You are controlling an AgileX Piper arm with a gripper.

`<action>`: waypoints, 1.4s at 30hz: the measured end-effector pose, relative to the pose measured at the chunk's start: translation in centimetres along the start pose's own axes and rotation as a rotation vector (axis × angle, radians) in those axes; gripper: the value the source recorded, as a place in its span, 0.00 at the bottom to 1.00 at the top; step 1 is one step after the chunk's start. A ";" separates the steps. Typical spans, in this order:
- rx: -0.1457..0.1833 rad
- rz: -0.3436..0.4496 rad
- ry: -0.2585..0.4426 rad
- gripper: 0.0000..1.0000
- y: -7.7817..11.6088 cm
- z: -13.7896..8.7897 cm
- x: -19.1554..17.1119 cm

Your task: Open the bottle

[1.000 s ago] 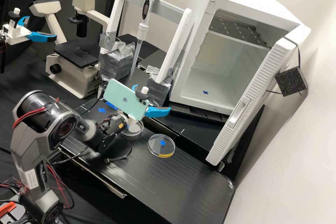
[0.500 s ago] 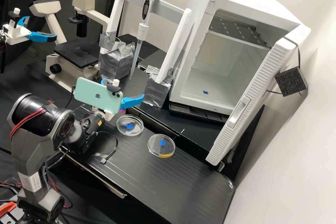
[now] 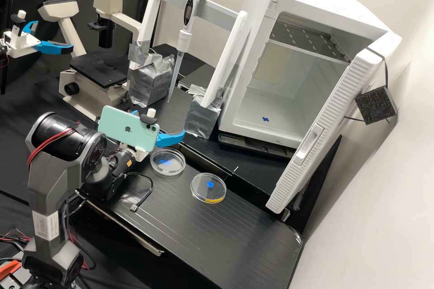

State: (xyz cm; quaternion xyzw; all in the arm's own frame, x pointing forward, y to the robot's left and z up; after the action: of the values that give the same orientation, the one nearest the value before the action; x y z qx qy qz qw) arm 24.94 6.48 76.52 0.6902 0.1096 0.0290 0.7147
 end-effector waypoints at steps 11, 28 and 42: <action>-0.020 -0.009 -0.004 0.00 -0.3 0.1 0.0; -0.027 -0.027 -0.005 0.00 -0.7 0.1 0.1; -0.026 -0.026 0.028 0.00 -0.7 -0.7 0.0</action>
State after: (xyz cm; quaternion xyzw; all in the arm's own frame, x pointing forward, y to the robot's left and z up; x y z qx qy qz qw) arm 24.67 7.17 75.81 0.6789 0.1283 0.0308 0.7223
